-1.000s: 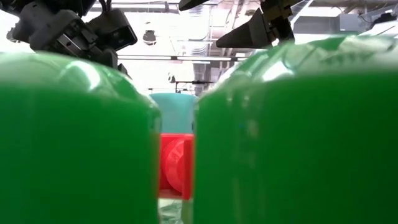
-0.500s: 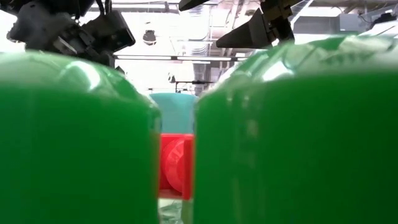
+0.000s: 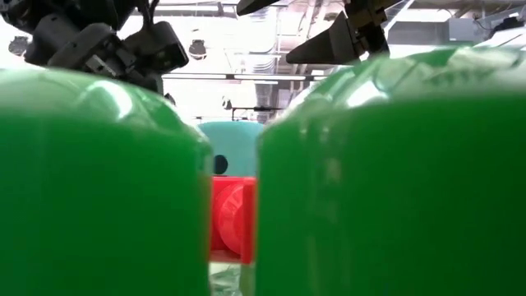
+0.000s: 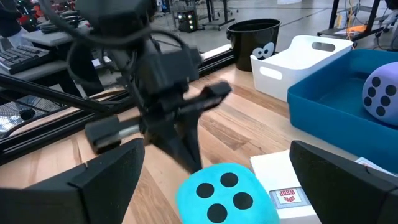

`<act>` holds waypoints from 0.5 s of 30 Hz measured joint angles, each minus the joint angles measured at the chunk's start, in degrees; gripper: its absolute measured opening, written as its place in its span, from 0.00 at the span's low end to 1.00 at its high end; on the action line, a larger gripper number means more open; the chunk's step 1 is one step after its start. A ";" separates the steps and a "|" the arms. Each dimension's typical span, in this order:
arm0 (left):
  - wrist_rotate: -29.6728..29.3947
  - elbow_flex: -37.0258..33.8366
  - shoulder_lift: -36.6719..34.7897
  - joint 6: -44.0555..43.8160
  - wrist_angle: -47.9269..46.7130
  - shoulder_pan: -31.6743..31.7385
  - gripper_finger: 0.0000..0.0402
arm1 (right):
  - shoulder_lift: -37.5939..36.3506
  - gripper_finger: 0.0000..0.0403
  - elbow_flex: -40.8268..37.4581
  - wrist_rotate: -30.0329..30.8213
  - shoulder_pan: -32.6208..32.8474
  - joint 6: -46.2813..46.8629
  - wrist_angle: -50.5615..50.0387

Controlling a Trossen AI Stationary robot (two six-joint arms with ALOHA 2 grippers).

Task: Pick & Place Toys
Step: Put the blue dice into the blue bin

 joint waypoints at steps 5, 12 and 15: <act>2.06 0.00 3.54 -0.19 1.14 0.10 0.00 | 0.00 0.98 -0.02 -0.12 0.00 0.00 -0.92; 0.93 0.04 -1.19 1.34 -4.89 2.77 0.00 | 0.00 0.98 -0.02 -7.03 0.00 1.82 -8.05; -0.95 -0.02 -5.30 1.49 -9.65 4.05 0.00 | 0.00 0.98 -0.02 -11.61 0.00 2.97 -13.74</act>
